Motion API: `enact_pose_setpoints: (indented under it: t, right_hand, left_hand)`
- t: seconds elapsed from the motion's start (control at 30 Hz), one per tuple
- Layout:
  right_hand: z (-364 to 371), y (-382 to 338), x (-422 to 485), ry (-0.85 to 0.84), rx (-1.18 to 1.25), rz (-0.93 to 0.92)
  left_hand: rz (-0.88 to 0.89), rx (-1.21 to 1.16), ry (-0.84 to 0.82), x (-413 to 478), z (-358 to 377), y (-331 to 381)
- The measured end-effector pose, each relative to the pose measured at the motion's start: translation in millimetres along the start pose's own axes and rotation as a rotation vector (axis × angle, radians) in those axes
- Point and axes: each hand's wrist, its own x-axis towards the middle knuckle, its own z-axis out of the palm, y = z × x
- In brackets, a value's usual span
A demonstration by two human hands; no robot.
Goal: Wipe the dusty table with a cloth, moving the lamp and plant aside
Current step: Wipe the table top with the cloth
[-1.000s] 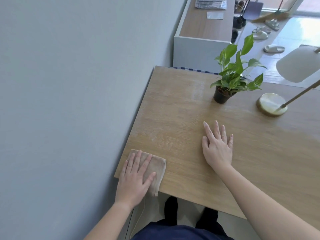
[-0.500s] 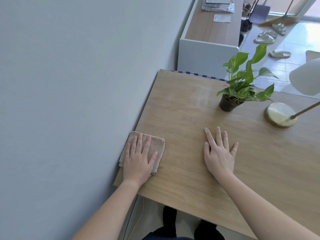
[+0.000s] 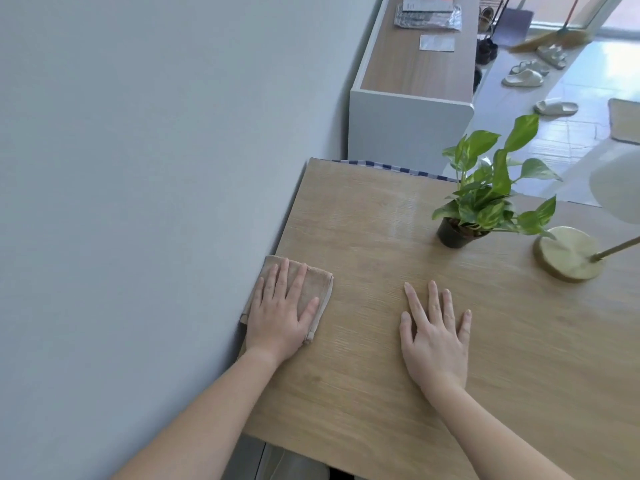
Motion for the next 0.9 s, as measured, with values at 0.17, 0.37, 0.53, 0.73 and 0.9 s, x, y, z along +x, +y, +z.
enact_pose_setpoints:
  t: [0.17,0.37,0.53,0.73,0.9]
  right_hand:
    - [4.0,1.3,4.0,0.014,-0.021,0.003]
    - [10.5,4.8,4.0,0.057,-0.034,0.004]
    - [13.4,4.2,7.5,0.091,-0.035,0.006]
    - [12.8,4.9,9.9,0.098,-0.035,0.005]
    - [10.8,3.9,9.2,0.085,-0.039,0.006]
  left_hand:
    - [0.008,-0.002,0.005,81.8,-10.7,13.3]
    - [0.023,-0.03,0.005,190.9,-30.5,38.2]
    - [0.003,-0.021,-0.013,270.3,-42.3,56.6]
    - [0.012,-0.01,-0.01,285.5,-42.9,59.9]
    - [0.029,-0.005,-0.022,264.0,-39.4,55.9]
